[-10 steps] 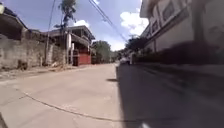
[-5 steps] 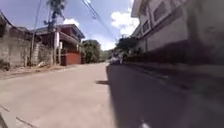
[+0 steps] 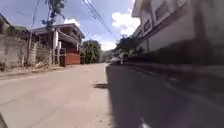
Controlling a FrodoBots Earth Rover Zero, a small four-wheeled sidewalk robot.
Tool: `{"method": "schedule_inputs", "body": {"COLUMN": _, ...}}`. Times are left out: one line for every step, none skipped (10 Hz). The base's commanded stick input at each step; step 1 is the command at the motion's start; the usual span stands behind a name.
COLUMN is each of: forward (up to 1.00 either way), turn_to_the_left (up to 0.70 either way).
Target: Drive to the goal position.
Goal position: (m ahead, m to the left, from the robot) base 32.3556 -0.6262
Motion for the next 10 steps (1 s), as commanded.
{"method": "schedule_inputs", "body": {"forward": 0.70, "turn_to_the_left": 0.00}}
{"method": "schedule_inputs", "body": {"forward": 0.70, "turn_to_the_left": 0.00}}
{"method": "schedule_inputs", "body": {"forward": 0.70, "turn_to_the_left": 0.00}}
{"method": "schedule_inputs", "body": {"forward": 0.70, "turn_to_the_left": 0.00}}
{"method": "schedule_inputs", "body": {"forward": 0.70, "turn_to_the_left": 0.00}}
{"method": "schedule_inputs", "body": {"forward": 0.70, "turn_to_the_left": 0.00}}
{"method": "schedule_inputs", "body": {"forward": 0.70, "turn_to_the_left": 0.00}}
{"method": "schedule_inputs", "body": {"forward": 0.70, "turn_to_the_left": 0.00}}
{"method": "schedule_inputs", "body": {"forward": 0.70, "turn_to_the_left": 0.00}}
{"method": "schedule_inputs", "body": {"forward": 0.70, "turn_to_the_left": 0.00}}
